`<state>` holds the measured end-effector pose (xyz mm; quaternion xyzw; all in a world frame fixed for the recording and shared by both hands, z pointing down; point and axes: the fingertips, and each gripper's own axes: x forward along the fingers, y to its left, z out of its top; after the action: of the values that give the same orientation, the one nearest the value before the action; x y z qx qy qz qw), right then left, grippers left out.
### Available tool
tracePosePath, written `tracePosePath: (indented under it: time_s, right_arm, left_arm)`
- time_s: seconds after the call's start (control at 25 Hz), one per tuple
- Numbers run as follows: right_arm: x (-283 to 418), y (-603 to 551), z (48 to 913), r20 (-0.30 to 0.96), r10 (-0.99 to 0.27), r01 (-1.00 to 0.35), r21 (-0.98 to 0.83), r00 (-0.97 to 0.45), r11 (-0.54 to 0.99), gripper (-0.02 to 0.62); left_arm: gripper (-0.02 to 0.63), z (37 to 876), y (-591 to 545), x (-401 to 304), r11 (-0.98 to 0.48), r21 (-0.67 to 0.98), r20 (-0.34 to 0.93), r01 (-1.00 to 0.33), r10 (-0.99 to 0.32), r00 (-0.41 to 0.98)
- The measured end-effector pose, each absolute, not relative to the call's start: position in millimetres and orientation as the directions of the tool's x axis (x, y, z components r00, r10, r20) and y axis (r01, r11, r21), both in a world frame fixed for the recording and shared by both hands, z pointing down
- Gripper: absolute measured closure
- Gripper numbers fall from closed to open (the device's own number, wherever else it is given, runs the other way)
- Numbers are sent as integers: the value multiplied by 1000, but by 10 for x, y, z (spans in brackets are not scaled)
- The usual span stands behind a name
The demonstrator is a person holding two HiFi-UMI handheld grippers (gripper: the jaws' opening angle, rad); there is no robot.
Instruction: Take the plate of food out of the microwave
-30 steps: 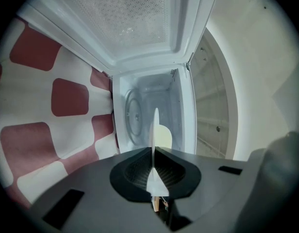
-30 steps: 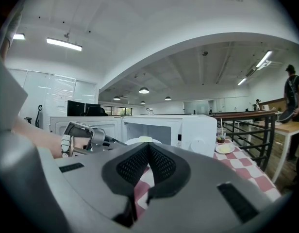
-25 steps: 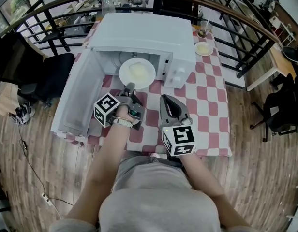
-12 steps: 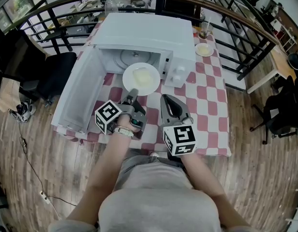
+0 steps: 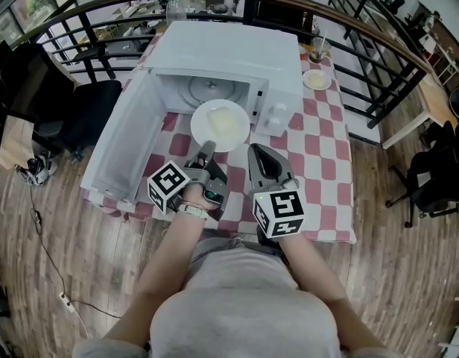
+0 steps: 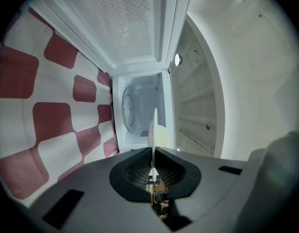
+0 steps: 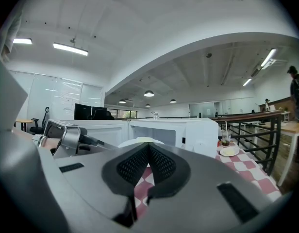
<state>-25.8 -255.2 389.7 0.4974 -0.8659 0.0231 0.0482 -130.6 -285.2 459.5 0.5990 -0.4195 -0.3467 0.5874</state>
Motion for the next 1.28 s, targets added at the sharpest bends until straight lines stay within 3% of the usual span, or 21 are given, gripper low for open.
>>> tracePosePath:
  time_s: [1.28]
  right_arm:
    - [-157, -2545, 3869, 94, -882, -886, -5, -463, 464, 571]
  left_arm:
    - [589, 4369, -2654, -1164, -9, 996, 30, -88, -898, 440]
